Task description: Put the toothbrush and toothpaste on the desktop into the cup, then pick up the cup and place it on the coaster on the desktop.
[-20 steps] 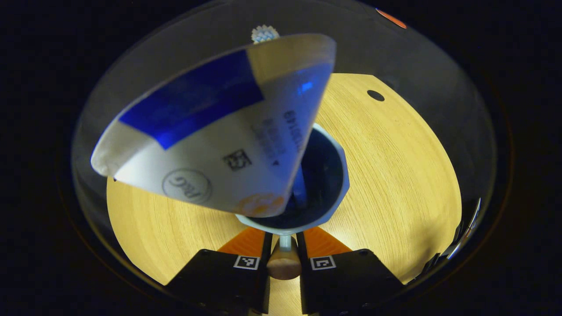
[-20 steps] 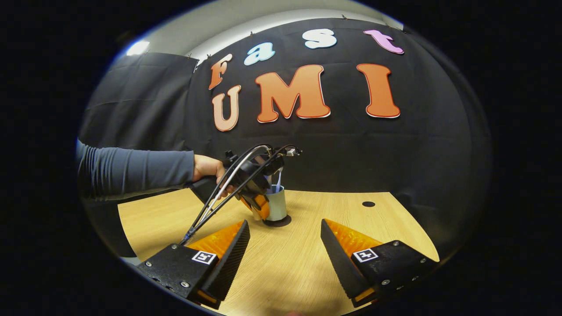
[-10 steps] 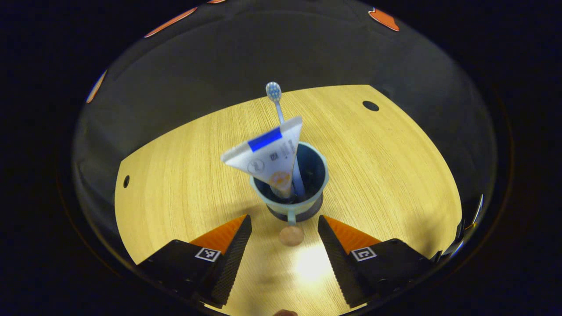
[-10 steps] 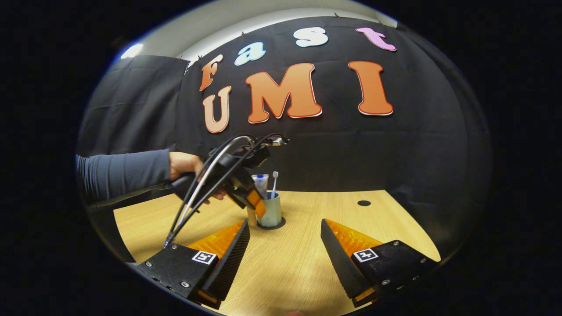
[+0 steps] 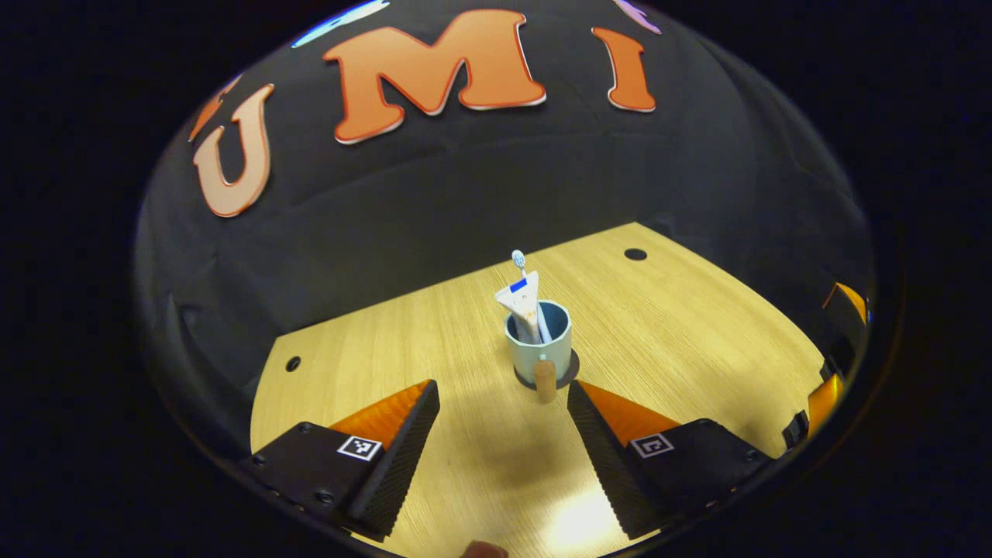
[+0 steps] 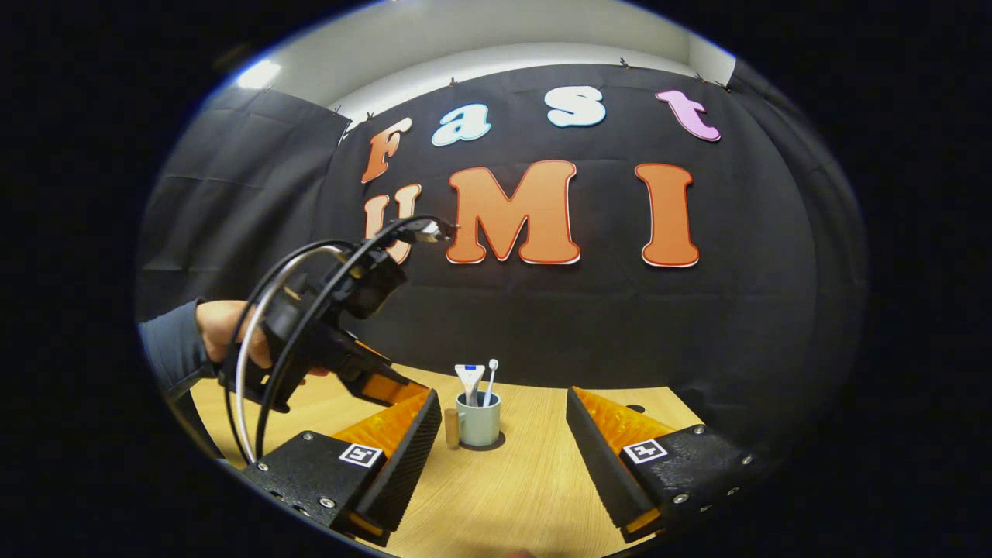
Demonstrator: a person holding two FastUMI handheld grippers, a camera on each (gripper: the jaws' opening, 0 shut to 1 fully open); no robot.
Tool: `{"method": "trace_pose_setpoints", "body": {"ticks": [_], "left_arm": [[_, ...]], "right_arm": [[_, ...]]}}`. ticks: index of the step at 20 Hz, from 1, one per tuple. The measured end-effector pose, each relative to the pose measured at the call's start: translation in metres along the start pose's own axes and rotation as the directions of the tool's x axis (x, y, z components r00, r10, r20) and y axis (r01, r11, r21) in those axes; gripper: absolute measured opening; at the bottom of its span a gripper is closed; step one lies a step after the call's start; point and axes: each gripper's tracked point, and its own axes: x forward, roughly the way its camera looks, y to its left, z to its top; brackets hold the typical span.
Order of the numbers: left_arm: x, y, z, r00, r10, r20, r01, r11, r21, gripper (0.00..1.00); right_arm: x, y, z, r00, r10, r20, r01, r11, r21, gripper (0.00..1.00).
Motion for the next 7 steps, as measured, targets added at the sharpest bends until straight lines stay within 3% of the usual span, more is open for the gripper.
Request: {"method": "trace_pose_setpoints", "body": {"ticks": [5,6,7], "left_arm": [[-0.051,0.033,0.001,0.967,0.144,0.212,-0.129,0.988,-0.082,1.0],[-0.061,0.041,-0.005,0.954,0.174,0.243,-0.155,0.983,-0.096,0.91],[-0.07,0.047,-0.011,0.939,0.204,0.275,-0.177,0.977,-0.12,1.0]], "right_arm": [[0.0,0.014,0.019,0.999,-0.022,0.046,0.021,1.0,0.014,0.97],[0.0,0.017,0.021,0.998,-0.023,0.056,0.022,1.0,0.018,0.97],[0.001,0.022,0.022,0.998,-0.023,0.062,0.022,1.0,0.019,0.97]]}}
